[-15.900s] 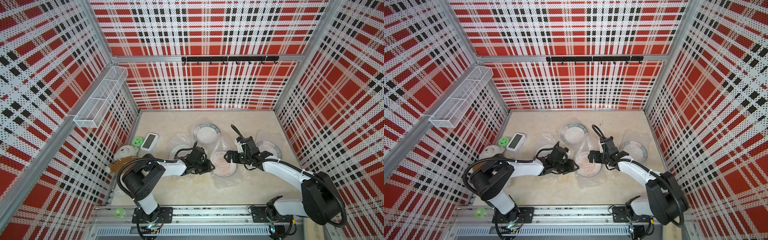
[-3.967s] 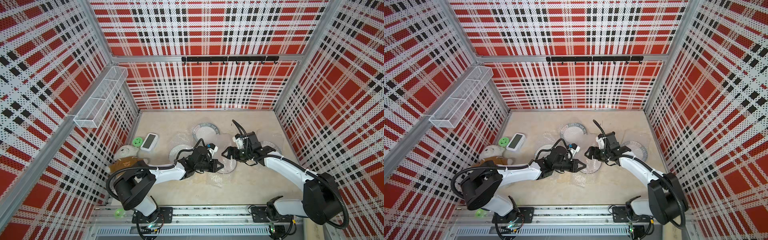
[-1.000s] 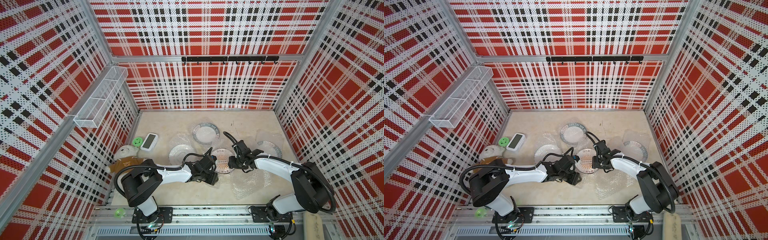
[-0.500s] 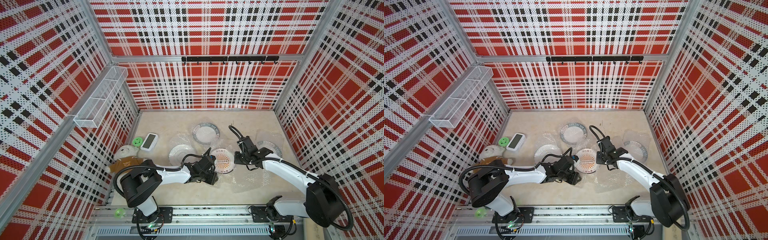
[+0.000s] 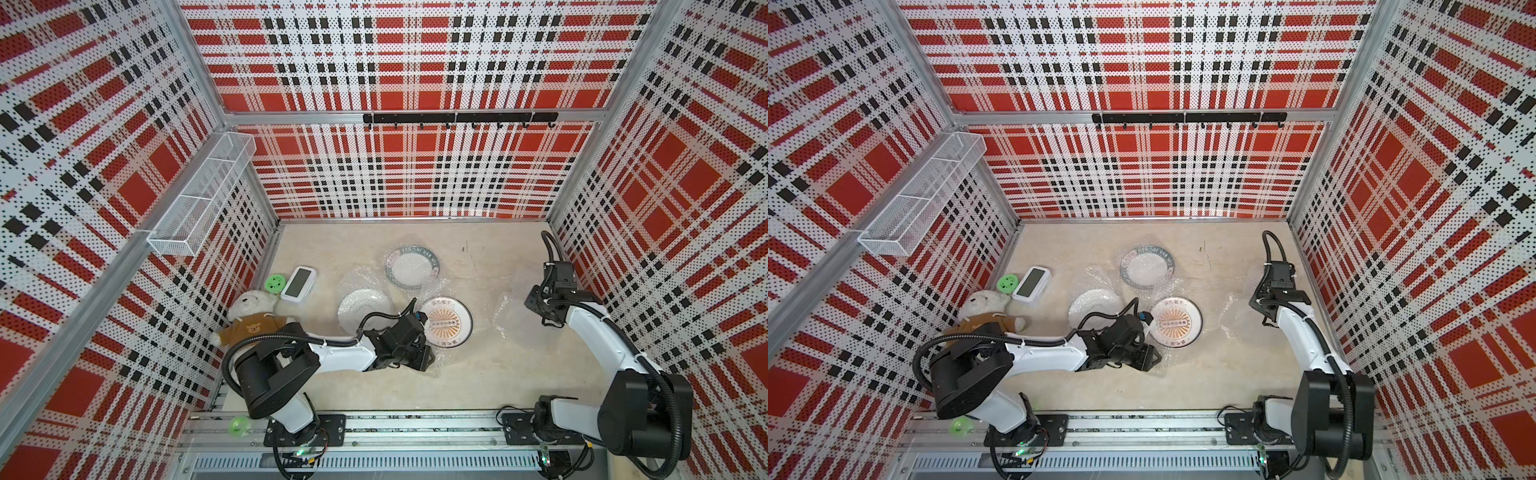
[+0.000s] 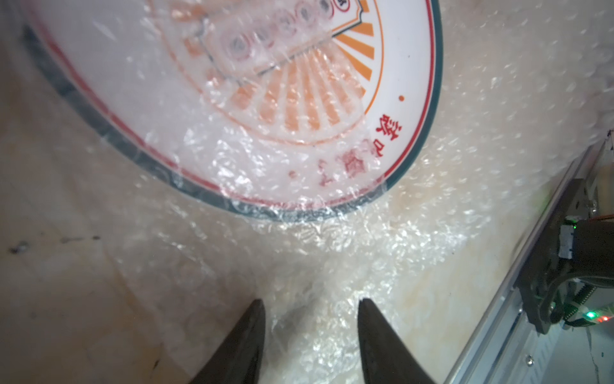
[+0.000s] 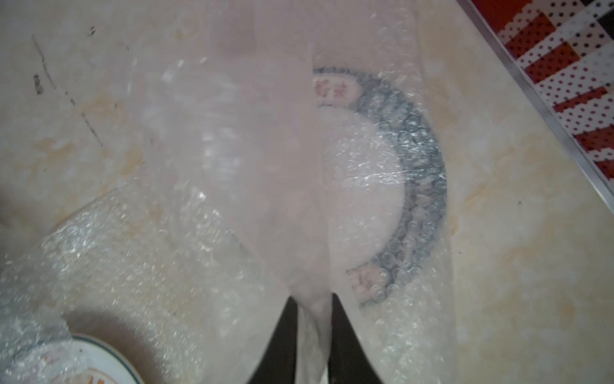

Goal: Unpack dinner plates from bubble wrap
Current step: Unwrap the bubble wrap at the center of the board.

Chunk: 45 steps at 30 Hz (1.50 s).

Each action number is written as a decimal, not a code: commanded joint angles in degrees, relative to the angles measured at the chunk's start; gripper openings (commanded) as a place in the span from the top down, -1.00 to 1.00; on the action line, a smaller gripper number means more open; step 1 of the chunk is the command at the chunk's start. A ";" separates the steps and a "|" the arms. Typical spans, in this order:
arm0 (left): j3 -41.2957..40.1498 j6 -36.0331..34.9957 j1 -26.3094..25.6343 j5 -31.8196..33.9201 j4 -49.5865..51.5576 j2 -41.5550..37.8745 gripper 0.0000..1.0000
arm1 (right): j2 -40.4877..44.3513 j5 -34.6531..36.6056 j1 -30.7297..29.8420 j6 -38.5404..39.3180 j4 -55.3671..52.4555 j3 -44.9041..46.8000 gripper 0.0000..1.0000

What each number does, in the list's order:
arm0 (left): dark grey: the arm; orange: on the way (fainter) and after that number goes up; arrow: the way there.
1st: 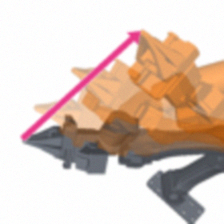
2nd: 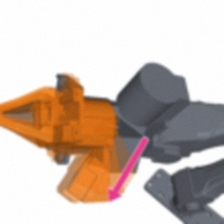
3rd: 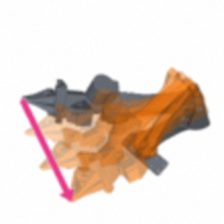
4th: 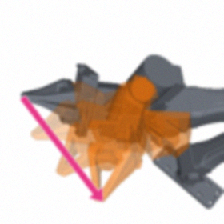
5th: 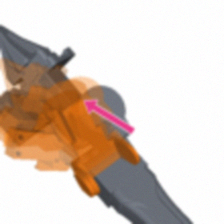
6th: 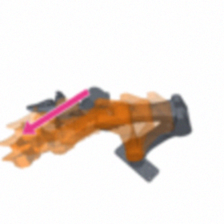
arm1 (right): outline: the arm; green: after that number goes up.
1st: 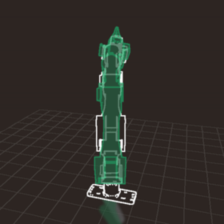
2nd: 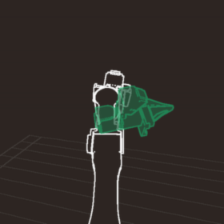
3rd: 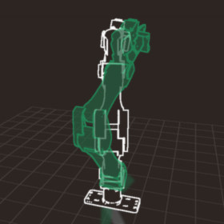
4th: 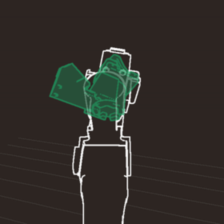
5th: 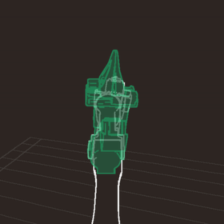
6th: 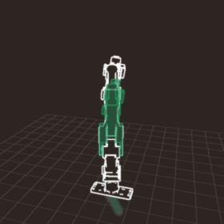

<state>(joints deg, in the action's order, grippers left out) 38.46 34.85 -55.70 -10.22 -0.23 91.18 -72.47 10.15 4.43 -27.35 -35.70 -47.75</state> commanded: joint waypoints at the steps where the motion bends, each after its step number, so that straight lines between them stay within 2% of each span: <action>1: -1.80 1.63 0.16 0.45 4.98 0.19 0.01 | 0.38 -0.40 1.05 -0.35 1.99 0.98 0.01; 4: -2.49 2.52 0.63 0.14 4.01 0.14 0.01 | 4.07 1.11 3.23 -1.09 0.89 0.92 -0.35; 7: -3.50 3.04 1.03 -0.34 2.73 0.14 0.01 | 8.48 0.66 4.93 -0.22 0.84 0.49 -0.57; 10: -3.69 3.19 1.71 -2.88 1.04 0.54 0.01 | 11.97 -4.82 3.93 1.40 -0.61 -1.71 -0.66; 13: -4.22 4.03 2.48 -6.06 -1.44 -0.68 0.01 | 14.47 -8.55 -0.85 4.19 -2.50 -4.50 -0.67; 17: -4.76 5.42 3.52 -8.68 -1.88 -5.56 -0.01 | 13.81 -19.28 -7.34 6.11 -2.97 -6.36 -0.74; 20: -5.12 6.48 4.54 -10.29 -1.88 -10.60 -0.09 | 12.94 -22.18 -13.68 6.61 -2.04 -5.65 -1.00; 24: -2.25 4.84 2.06 -8.67 1.58 -15.16 -0.32 | 11.38 -27.41 -19.76 4.10 3.99 -2.31 -1.00; 27: 0.27 3.56 -0.34 -7.84 2.51 -13.94 -0.41 | 8.55 -30.73 -22.31 2.17 10.28 0.29 -1.00; 29: 1.67 3.49 -0.93 -7.84 2.42 -10.60 -0.39 | 5.30 -34.70 -22.27 -0.71 16.15 2.57 -1.00; 33: 2.76 4.60 -1.78 -7.66 -0.97 -4.29 -0.33 | -2.73 -35.49 -22.32 -1.69 20.88 4.35 -1.00; 40: 1.43 7.95 -0.79 -7.53 -6.79 3.55 -0.26 | -7.15 -31.68 -21.95 -2.54 23.77 7.01 -1.00; 45: -1.29 9.96 1.36 -6.92 -9.42 5.18 -0.18 | -9.39 -30.76 -20.20 -2.44 24.40 8.48 -1.00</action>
<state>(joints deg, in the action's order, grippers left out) 39.20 42.65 -55.51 -18.96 -7.90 94.85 -80.93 -22.02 -16.95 -29.45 -14.35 -40.38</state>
